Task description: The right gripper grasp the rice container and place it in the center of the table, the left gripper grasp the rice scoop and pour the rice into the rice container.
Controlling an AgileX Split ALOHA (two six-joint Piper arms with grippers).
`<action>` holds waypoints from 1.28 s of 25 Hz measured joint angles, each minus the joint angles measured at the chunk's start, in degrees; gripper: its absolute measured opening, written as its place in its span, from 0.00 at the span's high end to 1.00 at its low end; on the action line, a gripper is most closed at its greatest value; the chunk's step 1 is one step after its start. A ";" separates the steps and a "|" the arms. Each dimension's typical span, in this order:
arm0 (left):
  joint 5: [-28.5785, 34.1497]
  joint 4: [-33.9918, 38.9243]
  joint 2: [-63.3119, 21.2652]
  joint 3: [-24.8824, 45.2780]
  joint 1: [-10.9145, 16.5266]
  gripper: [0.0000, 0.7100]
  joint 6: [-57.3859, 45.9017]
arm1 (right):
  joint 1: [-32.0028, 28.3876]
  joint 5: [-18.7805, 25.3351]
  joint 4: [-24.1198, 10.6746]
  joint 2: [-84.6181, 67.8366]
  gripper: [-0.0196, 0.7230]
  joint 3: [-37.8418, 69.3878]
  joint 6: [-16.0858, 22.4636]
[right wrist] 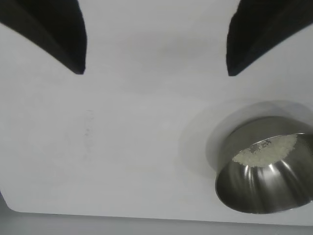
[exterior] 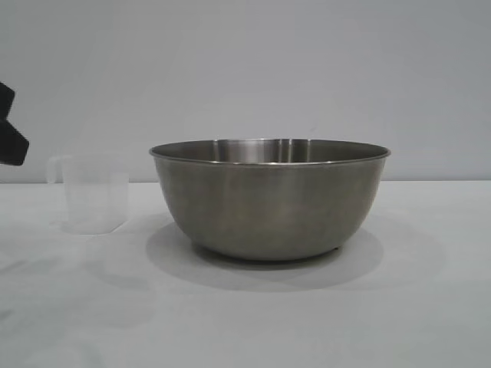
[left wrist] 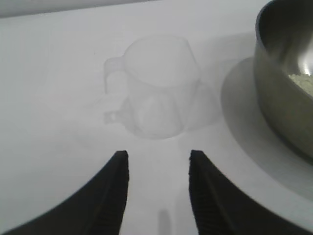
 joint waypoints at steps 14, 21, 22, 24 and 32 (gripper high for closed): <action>48.20 5.65 -18.52 -15.13 0.00 0.58 -0.11 | 0.00 0.00 0.00 0.00 0.29 0.00 0.00; 66.47 5.74 -26.43 -24.40 0.00 0.37 -0.11 | 0.00 0.00 0.00 0.00 0.29 0.00 0.00; 69.22 5.74 -27.39 -25.81 0.00 0.37 -0.11 | 0.00 0.00 0.00 0.00 0.29 0.00 0.00; 74.07 5.74 -29.56 -27.91 0.00 0.37 -0.11 | 0.00 0.00 0.00 0.00 0.29 0.00 0.00; 90.45 5.87 -42.99 -31.50 0.00 0.34 1.95 | 0.00 0.00 0.00 0.00 0.29 0.00 0.00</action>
